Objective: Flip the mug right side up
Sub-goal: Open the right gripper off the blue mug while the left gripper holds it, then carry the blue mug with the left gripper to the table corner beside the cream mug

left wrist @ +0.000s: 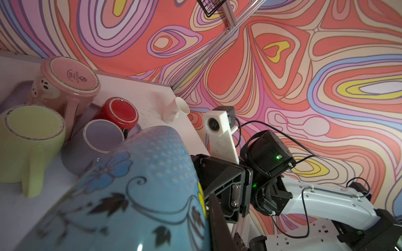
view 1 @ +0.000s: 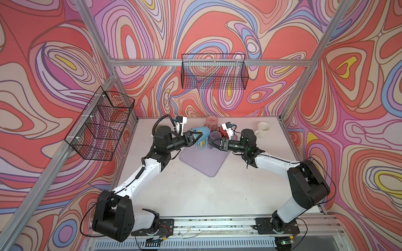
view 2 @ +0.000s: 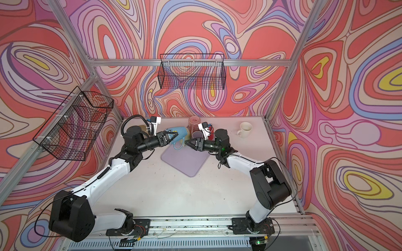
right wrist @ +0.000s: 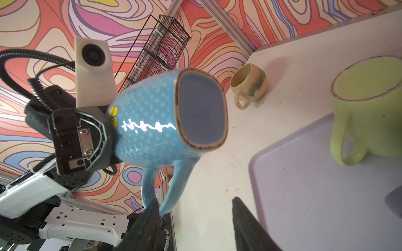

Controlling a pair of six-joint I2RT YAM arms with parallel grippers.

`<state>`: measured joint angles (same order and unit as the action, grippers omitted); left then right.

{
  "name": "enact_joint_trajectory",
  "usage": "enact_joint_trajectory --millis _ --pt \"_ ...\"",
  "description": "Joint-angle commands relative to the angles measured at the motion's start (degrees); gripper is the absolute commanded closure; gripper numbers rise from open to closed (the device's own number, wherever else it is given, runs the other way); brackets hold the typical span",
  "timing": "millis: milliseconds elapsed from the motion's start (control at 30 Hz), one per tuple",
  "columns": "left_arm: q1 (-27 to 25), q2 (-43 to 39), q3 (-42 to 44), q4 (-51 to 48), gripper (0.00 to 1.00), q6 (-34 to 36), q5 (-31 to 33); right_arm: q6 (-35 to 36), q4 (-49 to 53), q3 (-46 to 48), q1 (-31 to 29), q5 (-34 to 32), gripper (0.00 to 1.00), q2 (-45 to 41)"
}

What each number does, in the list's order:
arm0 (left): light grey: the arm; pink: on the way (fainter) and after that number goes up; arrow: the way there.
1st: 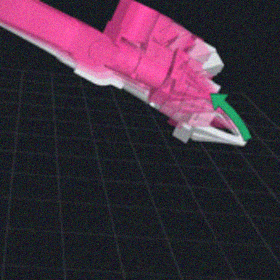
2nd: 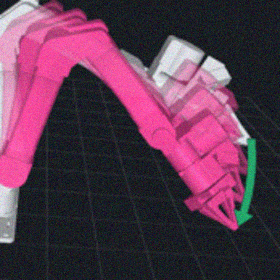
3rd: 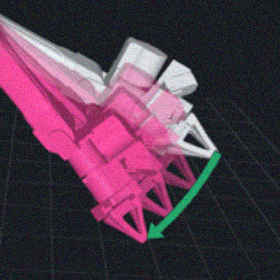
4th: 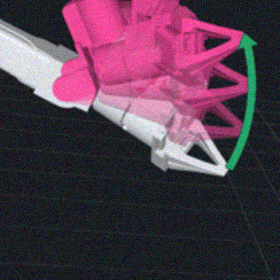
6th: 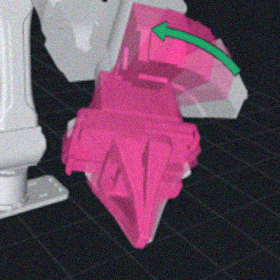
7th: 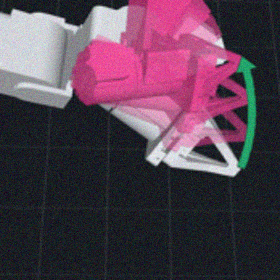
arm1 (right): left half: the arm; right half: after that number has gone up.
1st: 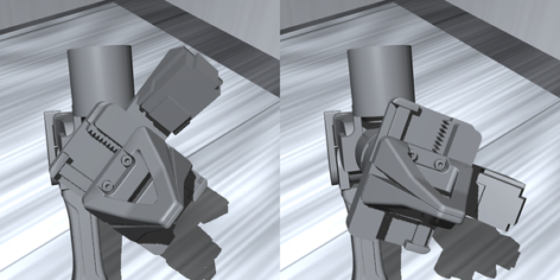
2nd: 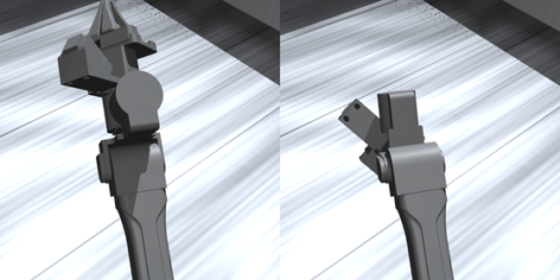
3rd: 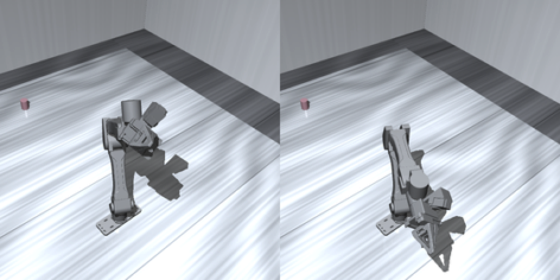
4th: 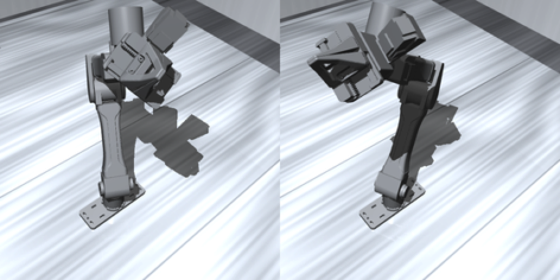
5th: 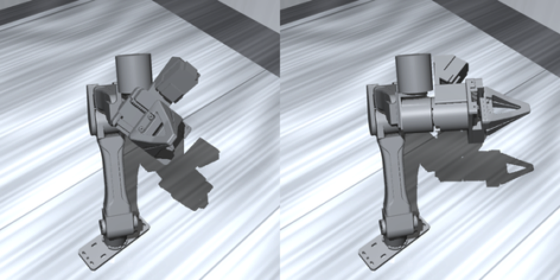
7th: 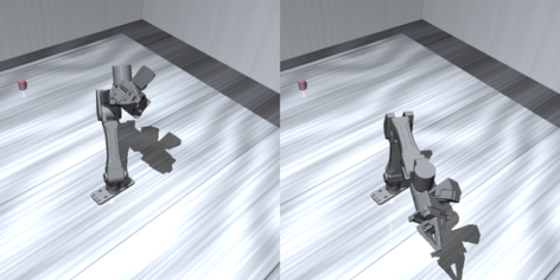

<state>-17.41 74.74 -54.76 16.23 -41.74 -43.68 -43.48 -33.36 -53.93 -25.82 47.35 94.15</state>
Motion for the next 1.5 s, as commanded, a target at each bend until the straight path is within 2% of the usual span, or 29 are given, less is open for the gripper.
enact_joint_trajectory --millis 0,367,567,800,1267,1467 --pt "0.76 -2.49 -5.43 -10.82 1.0 8.76 1.16 1.14 0.67 1.02 0.43 -0.55 0.46 -1.41" --pt "2.0 1.73 -20.06 -39.28 1.0 24.29 5.99 2.21 1.48 2.26 0.77 -1.58 0.47 -1.68" --pt "3.75 6.1 -29.33 -53.46 1.0 32.42 10.86 2.97 2.01 3.59 0.78 -2.82 0.47 -1.89" --pt "6.33 12.56 -37.42 -61.97 1.0 37.44 18.39 3.58 1.11 4.93 0.75 -3.32 0.48 -1.95" --pt "6.51 31.57 -62.75 -79.75 1.0 47.9 31.39 2.92 -1.78 7.89 0.78 -4.84 0.49 -1.59" --pt "6.61 39.96 -72.8 -84.78 1.0 50.4 34.74 2.79 -2.06 6.96 0.76 -5.22 0.49 -1.27"
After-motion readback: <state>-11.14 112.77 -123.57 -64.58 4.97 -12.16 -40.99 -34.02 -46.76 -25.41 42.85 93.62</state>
